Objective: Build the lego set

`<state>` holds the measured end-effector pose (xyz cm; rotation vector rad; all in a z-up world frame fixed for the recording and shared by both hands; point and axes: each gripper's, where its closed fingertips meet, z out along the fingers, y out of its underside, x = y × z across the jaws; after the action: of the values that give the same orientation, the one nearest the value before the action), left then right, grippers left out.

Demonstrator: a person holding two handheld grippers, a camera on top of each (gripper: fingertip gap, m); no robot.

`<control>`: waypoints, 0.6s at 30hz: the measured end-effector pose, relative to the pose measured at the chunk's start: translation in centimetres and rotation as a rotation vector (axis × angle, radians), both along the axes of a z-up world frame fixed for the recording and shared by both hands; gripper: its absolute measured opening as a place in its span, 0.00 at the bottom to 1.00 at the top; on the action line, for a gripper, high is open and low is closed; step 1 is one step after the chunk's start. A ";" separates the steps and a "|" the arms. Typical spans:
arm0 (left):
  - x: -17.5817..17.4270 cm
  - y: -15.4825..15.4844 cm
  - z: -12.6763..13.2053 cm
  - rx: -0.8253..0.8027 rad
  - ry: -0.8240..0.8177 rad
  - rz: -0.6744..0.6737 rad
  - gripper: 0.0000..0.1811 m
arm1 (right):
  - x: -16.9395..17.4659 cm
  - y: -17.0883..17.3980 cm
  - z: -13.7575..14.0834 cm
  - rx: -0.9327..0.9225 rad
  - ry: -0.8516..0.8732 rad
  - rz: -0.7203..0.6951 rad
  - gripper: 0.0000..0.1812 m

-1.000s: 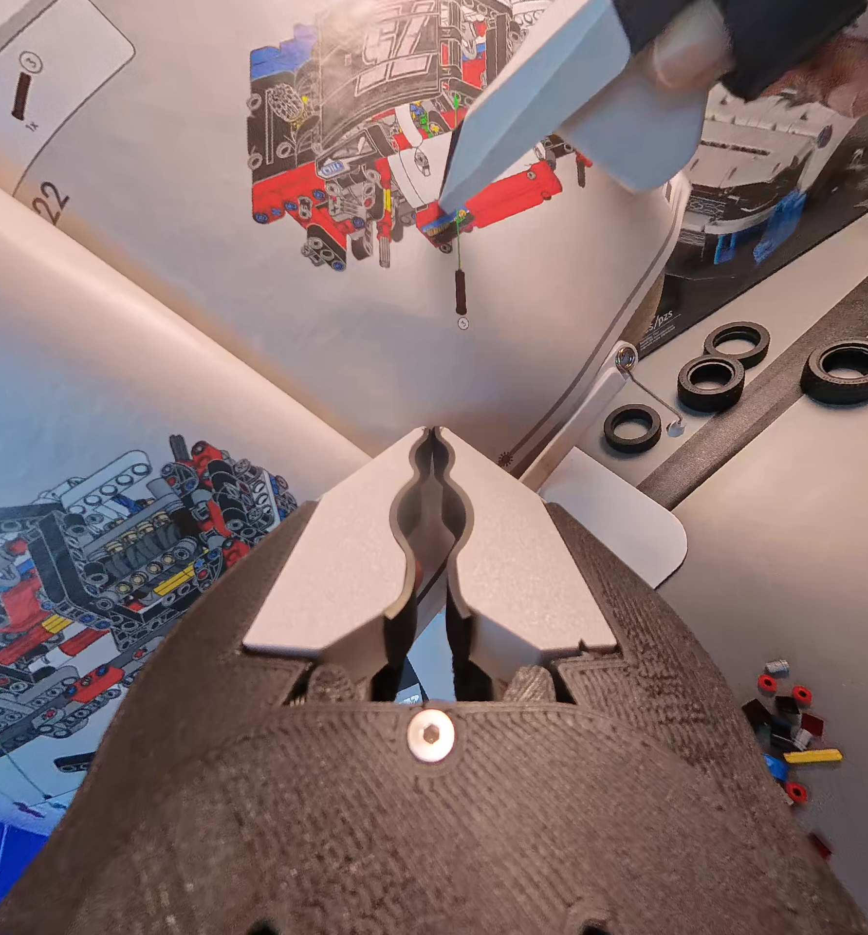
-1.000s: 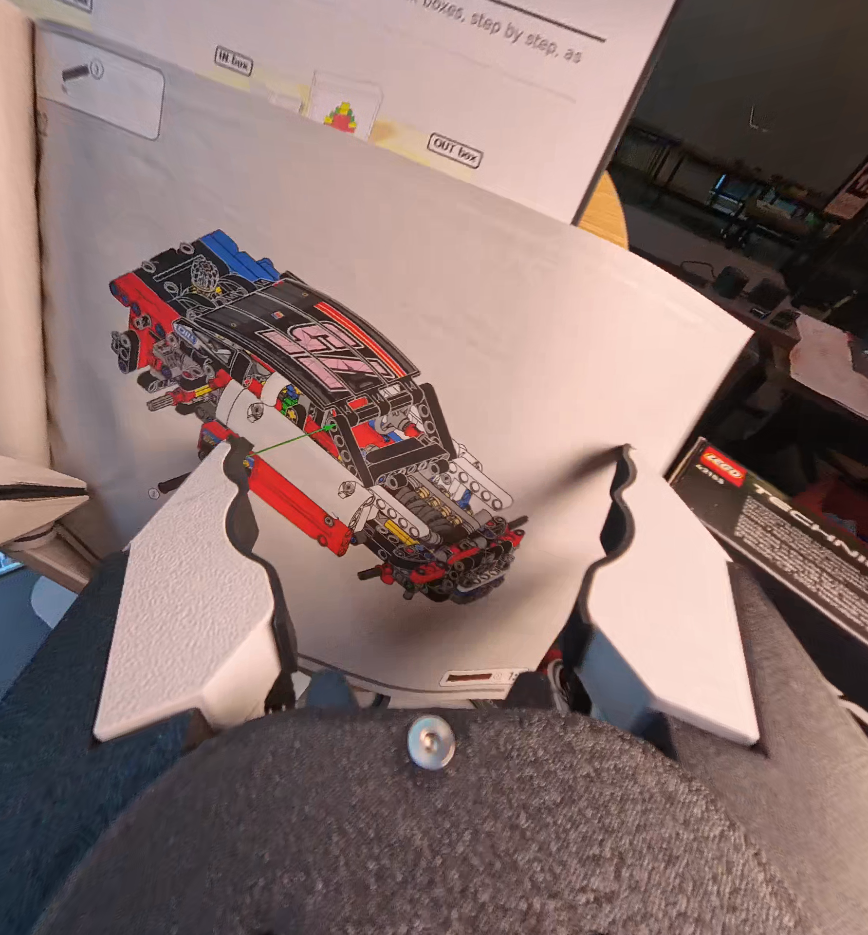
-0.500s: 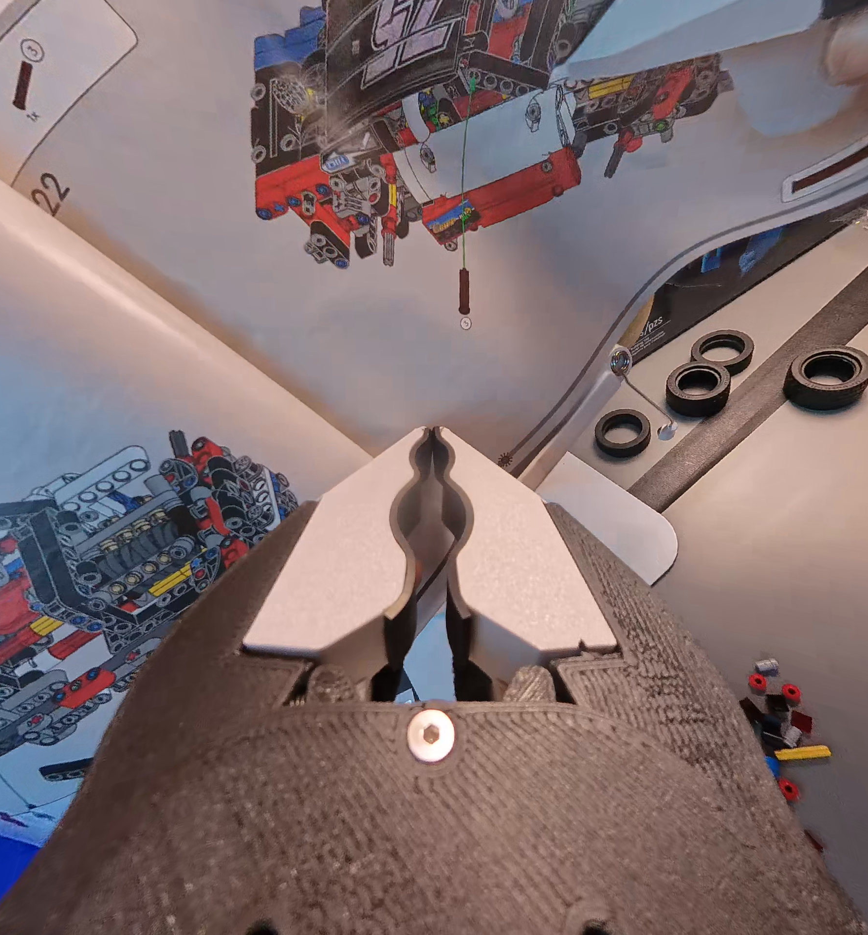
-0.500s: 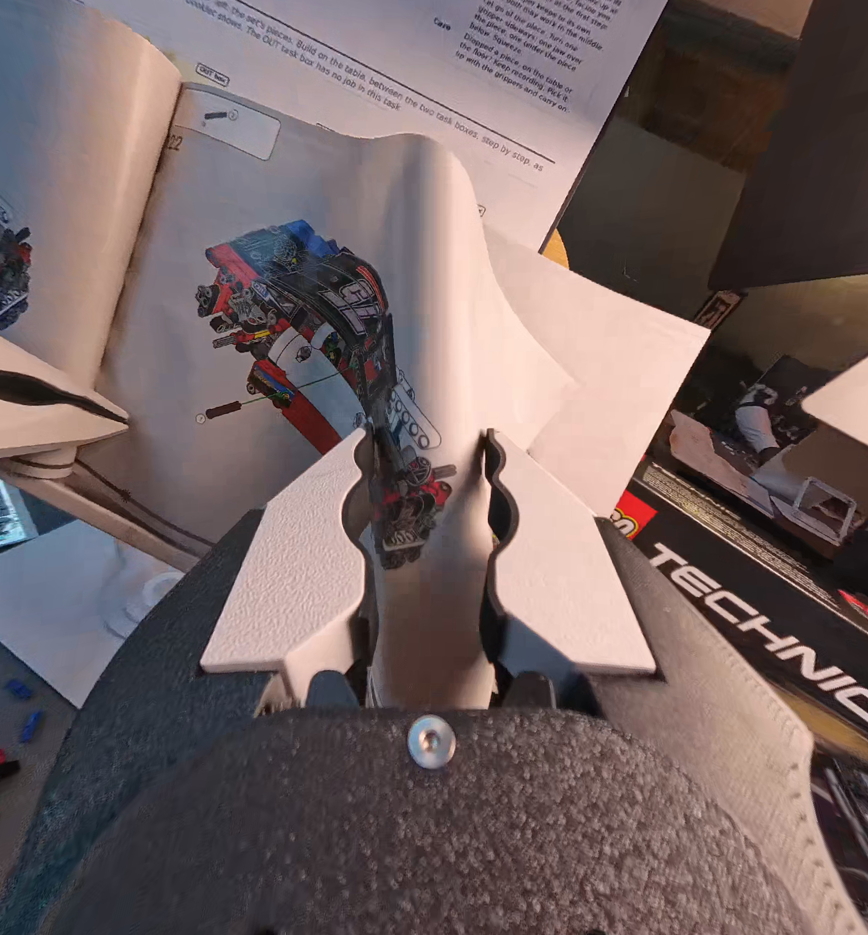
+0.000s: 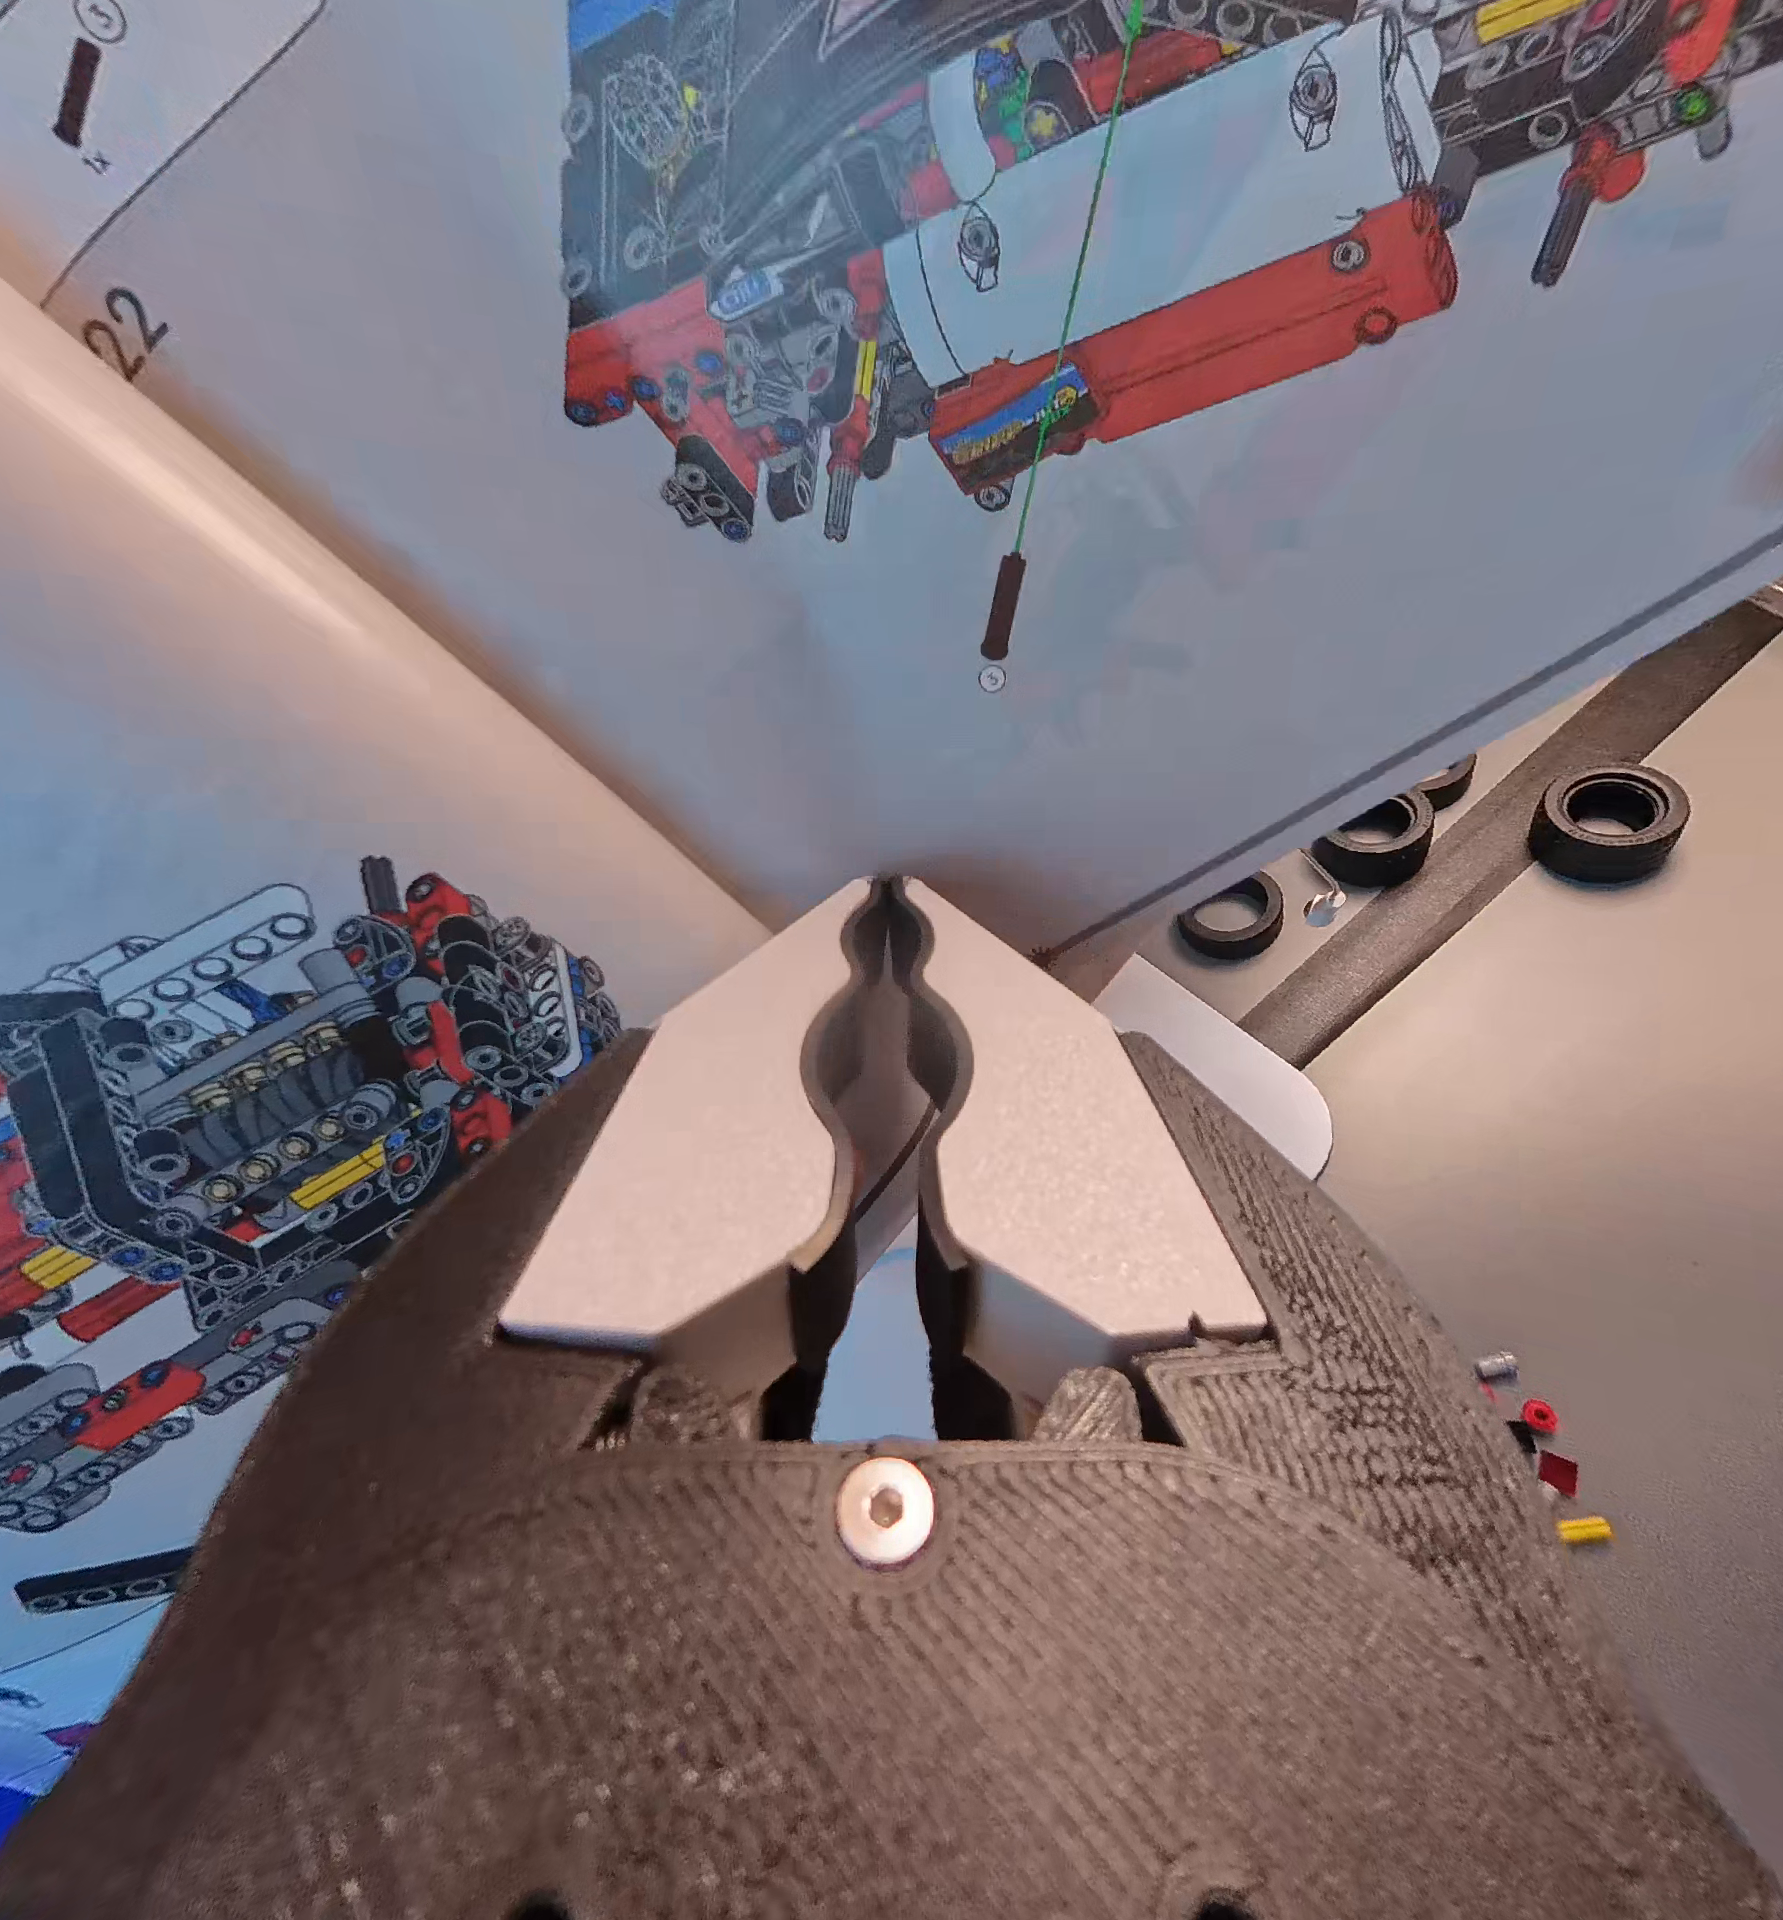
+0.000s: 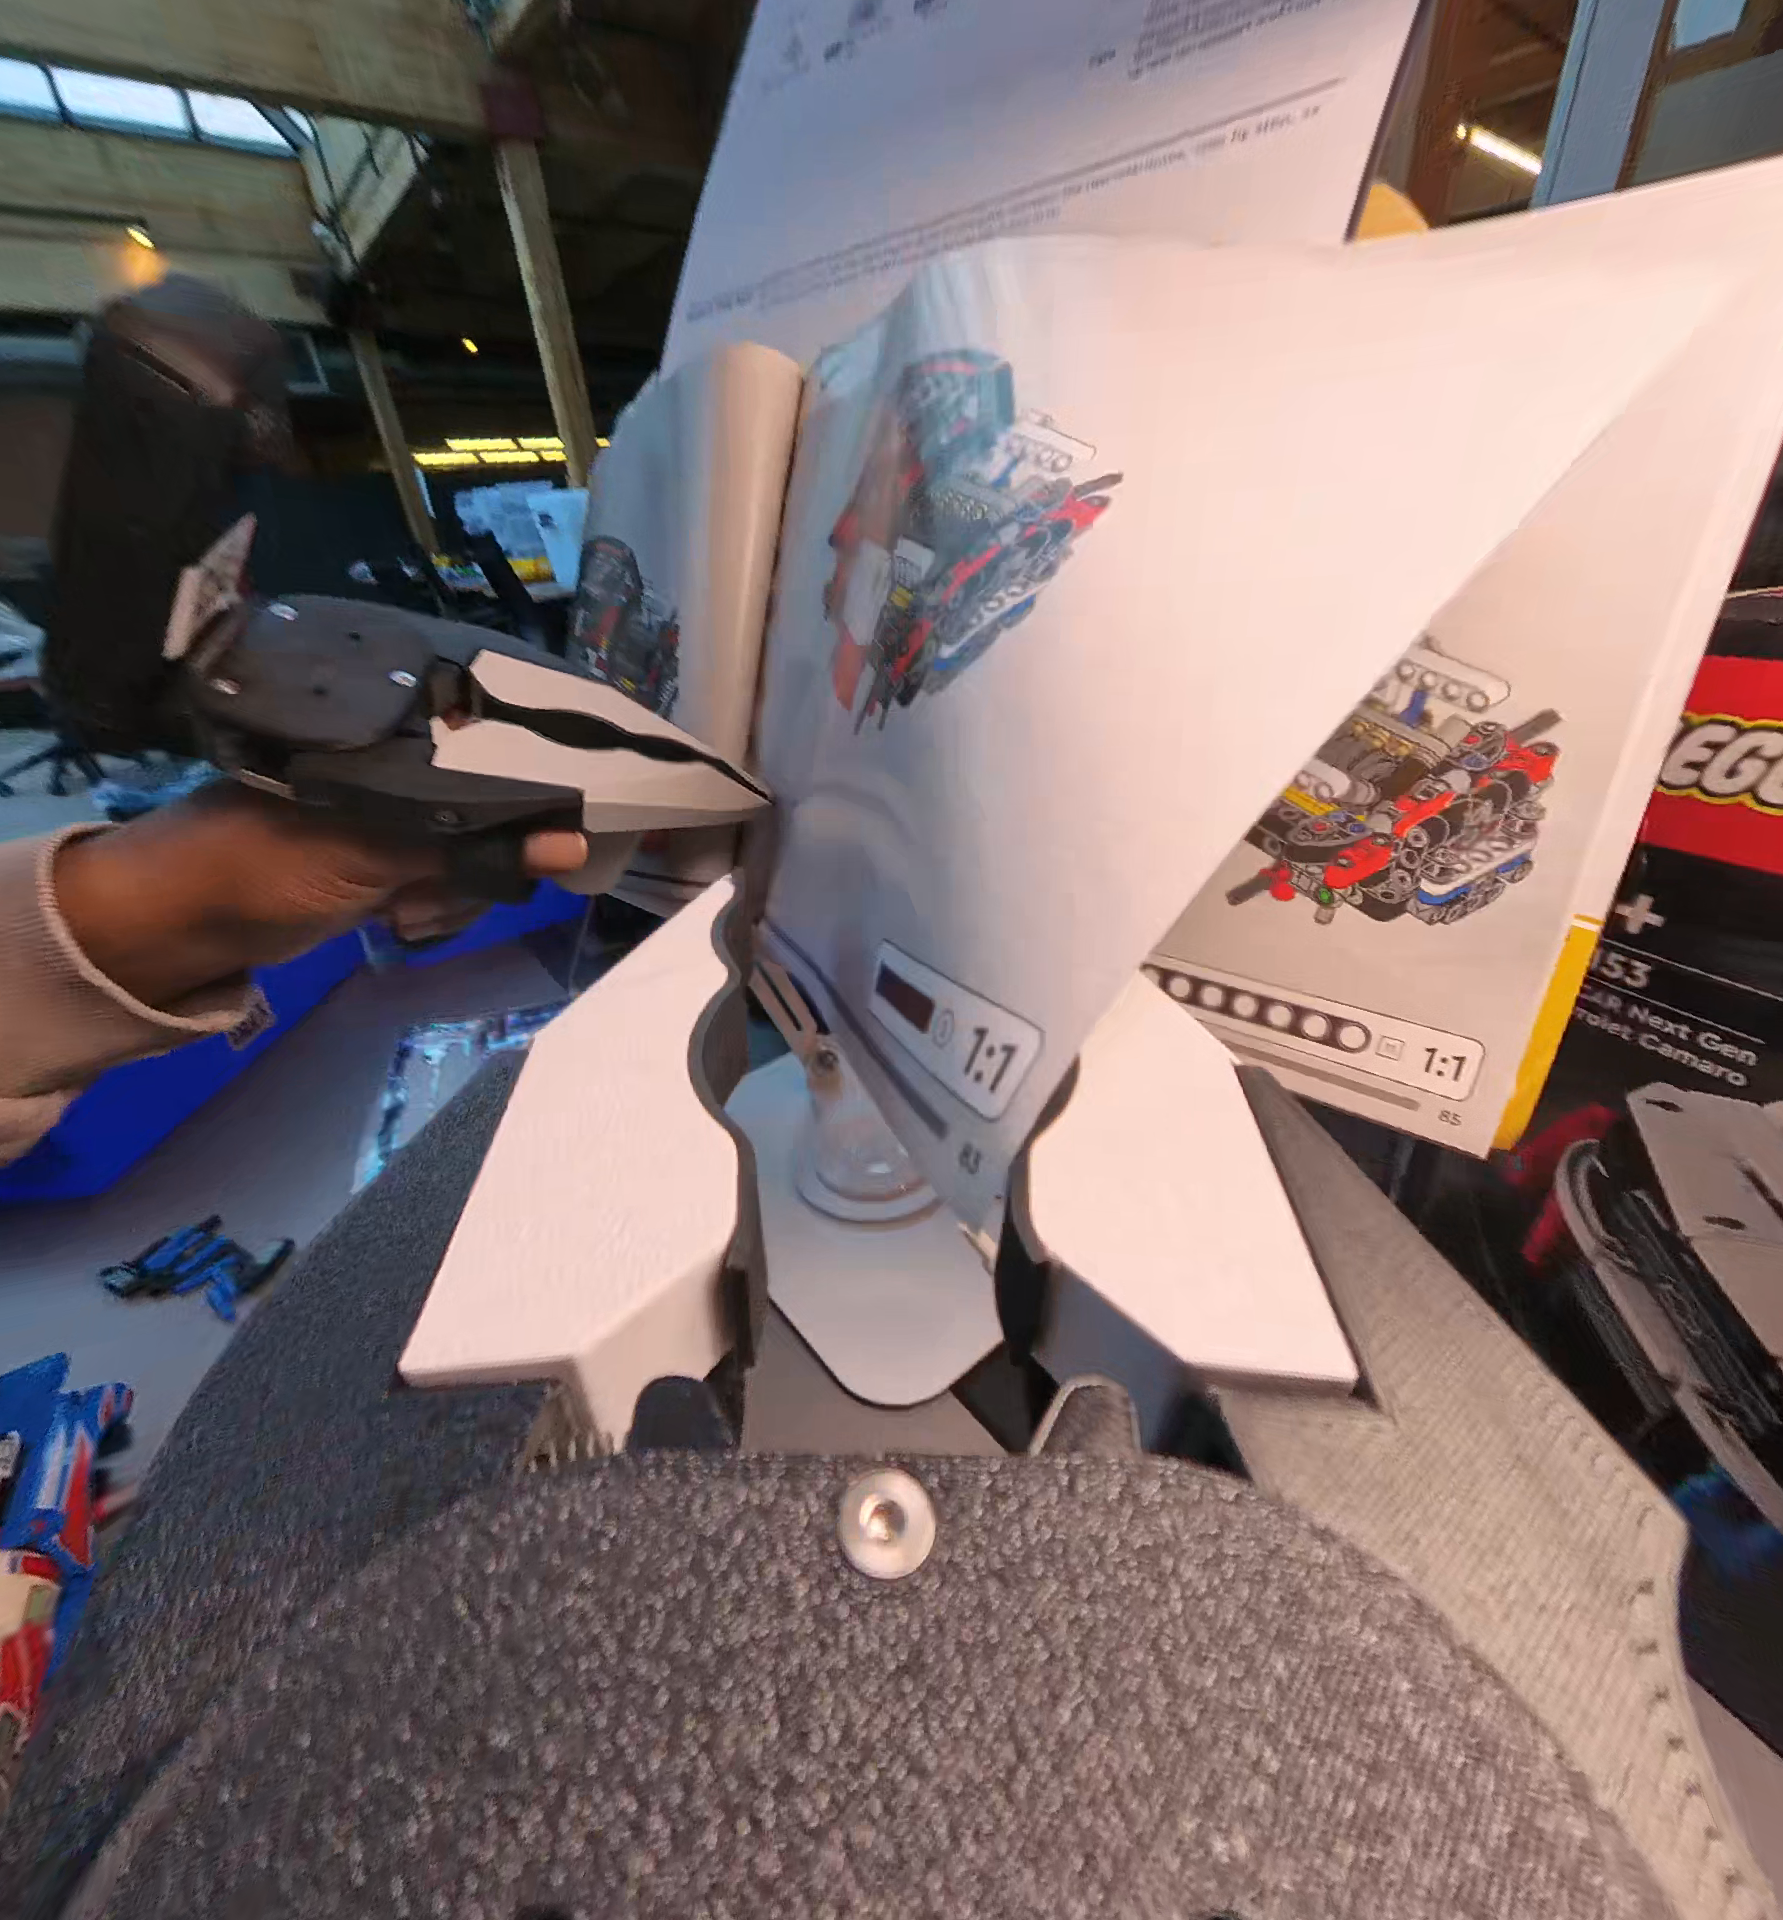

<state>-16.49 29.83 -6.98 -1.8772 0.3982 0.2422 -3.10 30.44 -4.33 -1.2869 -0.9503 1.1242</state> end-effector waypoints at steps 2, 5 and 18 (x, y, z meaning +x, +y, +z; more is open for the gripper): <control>0.0 0.0 0.0 -0.004 -0.010 -0.003 0.00 | 0.8 -0.7 1.1 -0.015 0.086 0.030 0.25; 0.0 0.0 0.1 -0.009 -0.021 -0.005 0.00 | 1.4 -0.9 2.0 0.008 0.131 0.021 0.14; 1.4 -2.1 0.6 0.033 -0.144 -0.111 0.08 | 1.1 -2.0 3.1 0.292 0.012 -0.259 0.00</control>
<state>-15.14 27.70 -6.39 -1.8207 0.3958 0.0389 -2.02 28.48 -1.26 -1.1247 -0.8736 0.7606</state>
